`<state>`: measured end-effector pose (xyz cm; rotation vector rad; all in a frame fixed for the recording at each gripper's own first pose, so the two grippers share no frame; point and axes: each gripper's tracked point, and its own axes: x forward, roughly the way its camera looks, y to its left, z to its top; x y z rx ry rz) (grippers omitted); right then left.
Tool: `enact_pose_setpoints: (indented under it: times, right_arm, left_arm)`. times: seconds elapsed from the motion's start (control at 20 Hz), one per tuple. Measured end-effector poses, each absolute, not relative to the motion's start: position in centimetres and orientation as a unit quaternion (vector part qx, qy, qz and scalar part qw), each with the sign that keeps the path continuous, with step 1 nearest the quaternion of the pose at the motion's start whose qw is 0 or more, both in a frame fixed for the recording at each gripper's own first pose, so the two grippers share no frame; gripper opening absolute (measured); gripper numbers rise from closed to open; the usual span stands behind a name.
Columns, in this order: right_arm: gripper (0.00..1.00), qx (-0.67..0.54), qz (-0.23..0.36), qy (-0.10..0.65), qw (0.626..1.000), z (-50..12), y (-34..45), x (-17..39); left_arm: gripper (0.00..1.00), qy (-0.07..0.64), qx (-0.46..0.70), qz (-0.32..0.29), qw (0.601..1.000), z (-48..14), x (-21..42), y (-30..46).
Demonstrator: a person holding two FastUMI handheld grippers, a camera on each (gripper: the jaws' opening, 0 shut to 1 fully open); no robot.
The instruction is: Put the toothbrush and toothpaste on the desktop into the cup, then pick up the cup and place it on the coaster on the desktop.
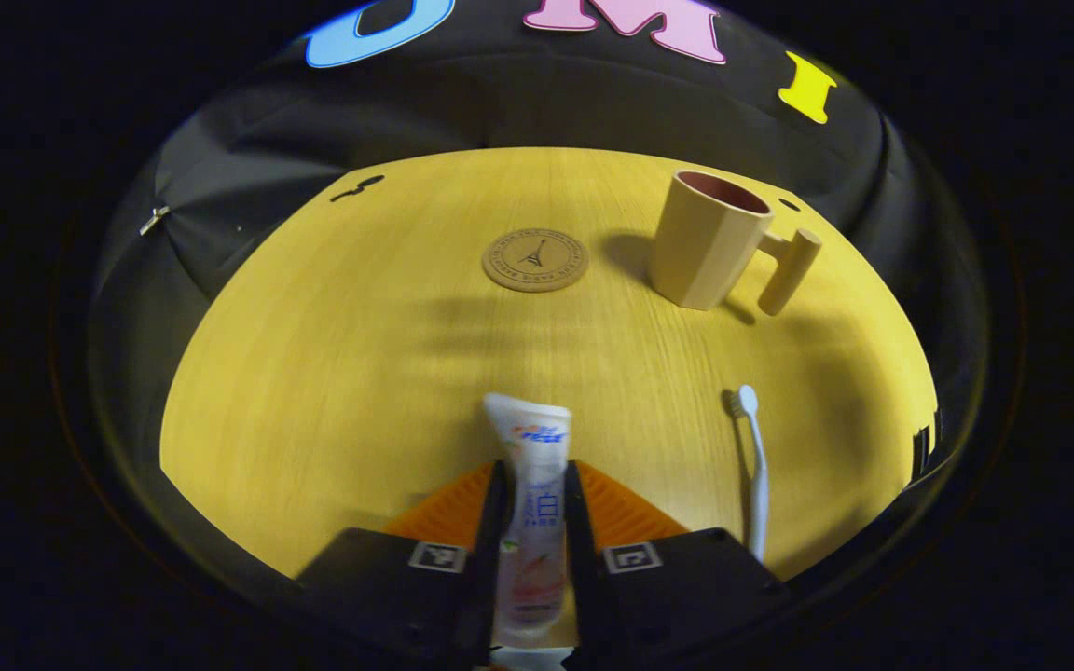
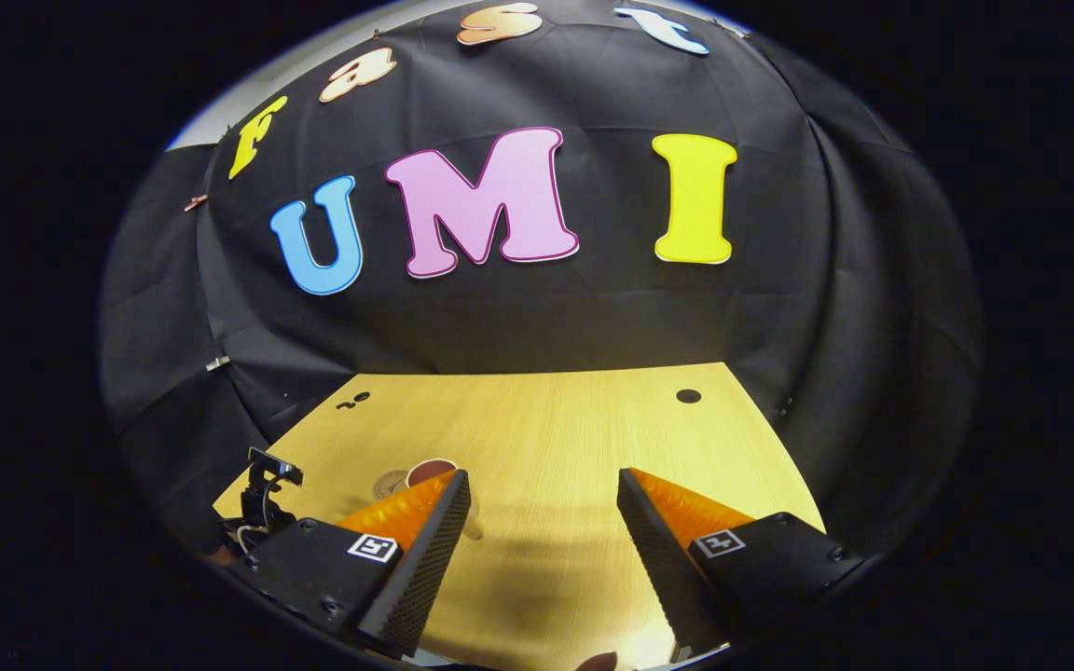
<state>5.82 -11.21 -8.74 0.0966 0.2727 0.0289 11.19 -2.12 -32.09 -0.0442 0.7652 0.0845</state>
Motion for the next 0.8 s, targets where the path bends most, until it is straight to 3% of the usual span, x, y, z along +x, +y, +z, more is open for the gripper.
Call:
enact_pose_setpoints:
  times: [0.25,0.45,0.65,0.75,0.8]
  right_arm:
    - [0.98,0.051,0.0,0.142,0.988,-9.1,-9.4,4.2]
    - [0.98,0.053,-0.007,0.145,0.988,-9.2,-7.1,2.7]
    - [0.98,0.046,-0.014,0.152,0.987,-9.7,-4.7,1.5]
    - [0.98,0.04,-0.017,0.158,0.986,-10.3,-3.5,1.2]
    - [0.98,0.036,-0.018,0.164,0.986,-10.7,-2.8,1.1]
  left_arm:
    - [0.37,0.371,0.004,-0.003,0.929,-31.9,11.2,-2.1]
    - [0.25,0.365,-0.015,-0.034,0.93,-31.5,11.3,-2.0]
    - [0.2,0.357,-0.067,-0.068,0.929,-30.4,10.8,-1.8]
    - [0.19,0.341,-0.065,-0.082,0.934,-29.0,10.5,-1.3]
    - [0.24,0.333,-0.064,-0.089,0.936,-28.2,10.3,-1.2]
